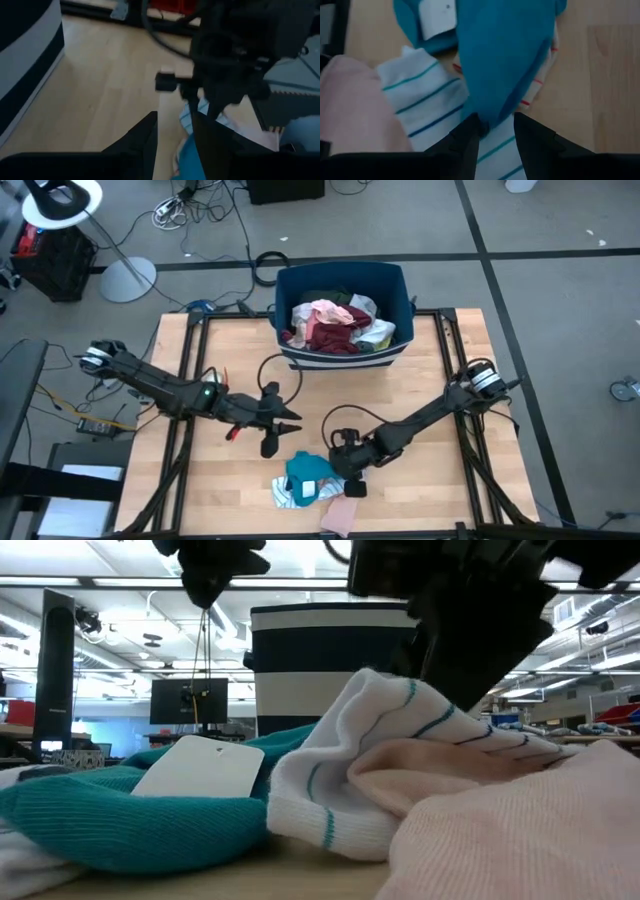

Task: Sort clothes
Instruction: Put the blue sock into the blue laundry bin

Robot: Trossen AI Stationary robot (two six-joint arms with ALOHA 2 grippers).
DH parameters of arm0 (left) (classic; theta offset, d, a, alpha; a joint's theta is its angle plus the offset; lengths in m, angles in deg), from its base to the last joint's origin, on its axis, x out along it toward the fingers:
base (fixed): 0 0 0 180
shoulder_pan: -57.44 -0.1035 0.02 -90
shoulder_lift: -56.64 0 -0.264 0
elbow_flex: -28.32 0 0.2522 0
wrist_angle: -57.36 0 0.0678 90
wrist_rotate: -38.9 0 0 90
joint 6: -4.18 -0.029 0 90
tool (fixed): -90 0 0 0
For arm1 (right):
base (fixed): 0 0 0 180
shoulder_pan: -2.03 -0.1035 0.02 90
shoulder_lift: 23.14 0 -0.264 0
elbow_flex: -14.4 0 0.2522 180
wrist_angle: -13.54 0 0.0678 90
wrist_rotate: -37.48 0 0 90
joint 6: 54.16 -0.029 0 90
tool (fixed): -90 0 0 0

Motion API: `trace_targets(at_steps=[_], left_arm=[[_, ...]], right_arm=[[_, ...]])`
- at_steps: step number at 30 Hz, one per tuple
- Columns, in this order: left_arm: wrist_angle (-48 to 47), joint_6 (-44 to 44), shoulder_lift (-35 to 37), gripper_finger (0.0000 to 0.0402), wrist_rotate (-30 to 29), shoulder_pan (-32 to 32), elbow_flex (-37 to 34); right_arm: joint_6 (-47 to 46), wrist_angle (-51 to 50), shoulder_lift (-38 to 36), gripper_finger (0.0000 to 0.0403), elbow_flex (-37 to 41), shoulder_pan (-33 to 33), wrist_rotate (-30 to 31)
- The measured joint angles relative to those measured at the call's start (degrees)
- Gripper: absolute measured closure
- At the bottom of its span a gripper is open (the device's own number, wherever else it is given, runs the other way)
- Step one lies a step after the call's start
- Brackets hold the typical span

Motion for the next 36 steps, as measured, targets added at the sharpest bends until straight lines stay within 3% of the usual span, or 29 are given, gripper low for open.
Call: trace_targets(at_steps=[3,8,14,24,32,36], left_arm=[[2.65,0.01,0.40,0.0273,-1.38,0.67,-2.62],[11.09,-0.01,0.53,0.0273,-2.81,1.29,-7.76],[20.06,1.01,0.62,0.0273,-3.45,1.50,-13.95],[29.33,1.19,0.62,0.0273,-3.62,1.49,-20.16],[29.41,1.42,0.62,0.0273,-3.62,1.47,-21.22],[29.36,1.11,0.62,0.0273,-3.60,1.47,-21.22]], right_arm=[[-0.14,0.14,0.46,0.0300,0.01,0.74,-0.21],[0.72,-1.09,-1.11,0.0391,0.02,1.06,-0.46],[0.05,-8.26,-8.55,0.0398,0.04,2.17,4.49],[4.99,-14.84,-28.11,0.0401,-2.42,7.55,19.27],[18.02,-15.86,-34.84,0.0401,-11.95,17.37,31.71],[21.57,-15.85,-36.21,0.0402,-15.70,24.45,34.40]])
